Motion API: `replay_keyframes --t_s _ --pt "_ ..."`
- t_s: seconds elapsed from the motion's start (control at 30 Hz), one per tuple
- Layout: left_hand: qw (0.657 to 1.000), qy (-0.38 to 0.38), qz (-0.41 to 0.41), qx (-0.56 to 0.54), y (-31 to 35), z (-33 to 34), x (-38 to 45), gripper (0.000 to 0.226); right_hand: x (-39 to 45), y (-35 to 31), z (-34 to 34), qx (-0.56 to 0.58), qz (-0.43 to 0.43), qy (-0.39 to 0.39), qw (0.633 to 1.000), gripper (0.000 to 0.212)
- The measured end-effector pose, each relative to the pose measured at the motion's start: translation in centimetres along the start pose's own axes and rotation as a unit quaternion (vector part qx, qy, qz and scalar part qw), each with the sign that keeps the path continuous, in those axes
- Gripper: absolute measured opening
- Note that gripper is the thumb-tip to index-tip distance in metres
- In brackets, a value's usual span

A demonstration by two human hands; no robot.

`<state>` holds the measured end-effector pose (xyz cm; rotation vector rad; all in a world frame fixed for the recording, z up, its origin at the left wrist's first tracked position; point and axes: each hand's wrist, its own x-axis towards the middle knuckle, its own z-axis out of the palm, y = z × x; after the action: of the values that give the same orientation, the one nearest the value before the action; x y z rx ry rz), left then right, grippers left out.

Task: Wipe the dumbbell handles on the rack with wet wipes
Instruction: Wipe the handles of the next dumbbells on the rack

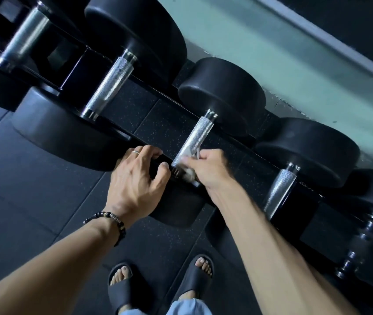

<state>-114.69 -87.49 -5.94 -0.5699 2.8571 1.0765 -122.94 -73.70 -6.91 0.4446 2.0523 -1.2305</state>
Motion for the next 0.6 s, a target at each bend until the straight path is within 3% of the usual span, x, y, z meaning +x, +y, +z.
replay_keyframes --t_s 0.1,0.17,0.27,0.37,0.43,0.5,0.6 --pt "1.0 0.001 0.001 0.002 -0.2 0.0 0.0 0.049 2.8 -1.8 -0.6 0.21 0.02 0.168 0.963 0.014" --pt "1.0 -0.002 0.005 0.002 -0.2 0.1 0.1 0.048 3.9 -2.5 0.0 0.293 0.046 0.221 0.929 0.016" --pt "1.0 -0.002 0.002 -0.001 -0.1 0.0 0.0 0.046 1.9 -1.9 1.8 0.259 0.115 0.17 0.944 0.049" --pt "1.0 -0.002 0.002 0.002 0.0 0.0 0.0 0.045 0.8 -1.6 1.2 0.278 0.124 0.079 0.949 0.022" --pt "1.0 -0.004 0.004 0.001 -0.1 0.0 -0.1 0.046 2.4 -2.8 0.1 0.35 0.125 0.111 0.922 0.009" --pt "1.0 -0.007 0.006 0.002 -0.1 0.0 0.0 0.046 3.1 -4.5 -0.2 0.397 0.132 0.147 0.897 0.017" --pt "1.0 -0.009 0.006 0.005 -0.1 -0.1 0.0 0.047 2.2 -3.3 0.8 0.348 0.134 0.093 0.923 0.025"
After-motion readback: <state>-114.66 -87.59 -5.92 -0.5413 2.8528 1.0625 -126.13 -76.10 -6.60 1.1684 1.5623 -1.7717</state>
